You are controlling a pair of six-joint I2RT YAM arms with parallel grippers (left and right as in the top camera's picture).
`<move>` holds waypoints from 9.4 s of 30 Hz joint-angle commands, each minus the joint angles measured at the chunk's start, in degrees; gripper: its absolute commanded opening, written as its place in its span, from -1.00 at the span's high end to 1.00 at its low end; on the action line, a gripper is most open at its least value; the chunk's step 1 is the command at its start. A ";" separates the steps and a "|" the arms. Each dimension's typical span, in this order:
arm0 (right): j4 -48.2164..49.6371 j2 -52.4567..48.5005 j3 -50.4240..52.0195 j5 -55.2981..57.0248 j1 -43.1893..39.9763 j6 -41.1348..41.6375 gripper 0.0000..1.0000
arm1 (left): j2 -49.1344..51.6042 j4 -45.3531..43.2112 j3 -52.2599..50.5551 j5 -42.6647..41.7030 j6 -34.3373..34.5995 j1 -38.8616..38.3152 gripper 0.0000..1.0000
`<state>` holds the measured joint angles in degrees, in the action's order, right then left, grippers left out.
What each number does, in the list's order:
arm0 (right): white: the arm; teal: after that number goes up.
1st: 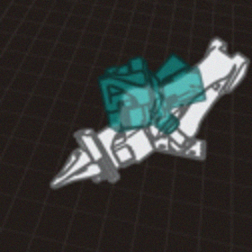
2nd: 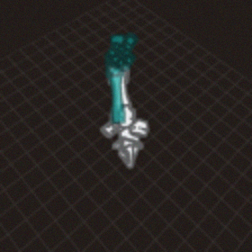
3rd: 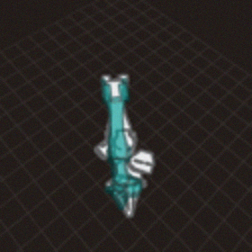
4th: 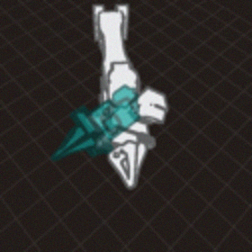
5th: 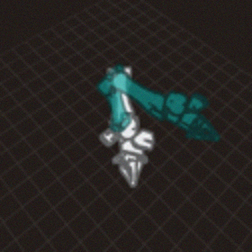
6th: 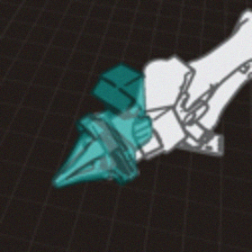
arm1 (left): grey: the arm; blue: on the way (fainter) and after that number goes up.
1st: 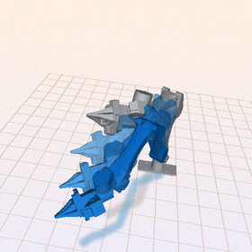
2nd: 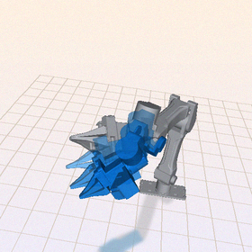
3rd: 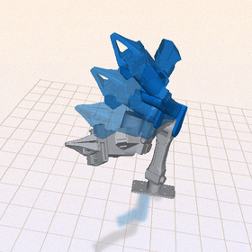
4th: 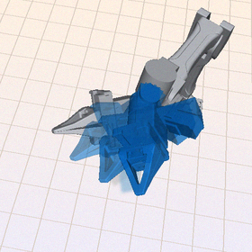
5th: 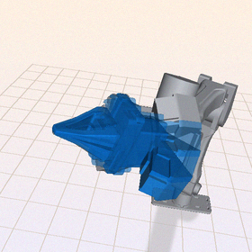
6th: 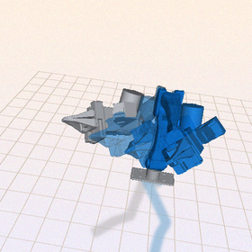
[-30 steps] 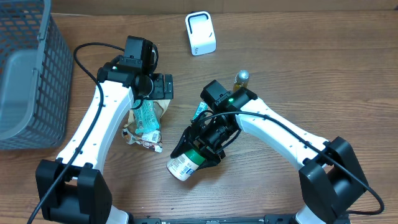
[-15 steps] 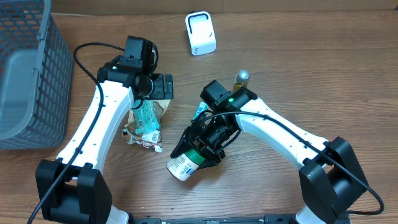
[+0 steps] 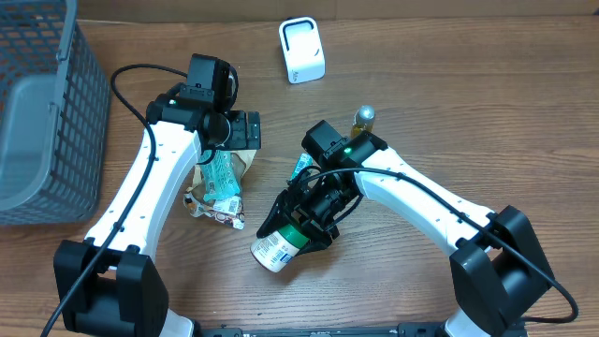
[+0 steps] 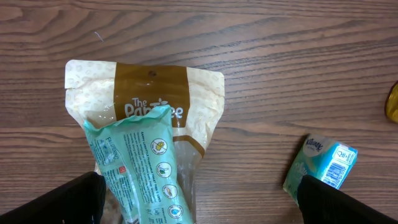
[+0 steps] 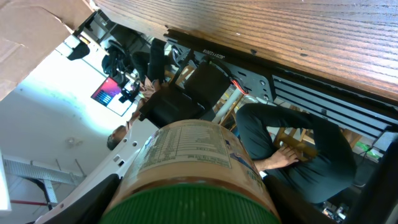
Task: Scan the item barcode
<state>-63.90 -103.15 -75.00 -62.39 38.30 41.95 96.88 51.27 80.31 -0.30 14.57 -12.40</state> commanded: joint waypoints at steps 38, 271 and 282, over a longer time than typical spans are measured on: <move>2.08 0.33 -1.64 35.85 0.20 -0.48 0.48 | 0.11 -0.13 1.18 -0.37 -0.85 -0.37 -0.99; 99.27 -33.27 -26.34 69.42 -14.45 -38.75 0.93 | 0.11 -0.11 1.18 -0.35 -0.85 -0.37 -0.99; 102.12 -22.60 -26.34 69.44 -15.32 -38.77 0.93 | 0.11 -0.11 1.18 -0.37 -0.85 -0.37 -1.00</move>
<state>37.71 -135.09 -99.48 6.44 23.59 2.98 96.88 51.24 80.31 -0.45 14.57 -12.40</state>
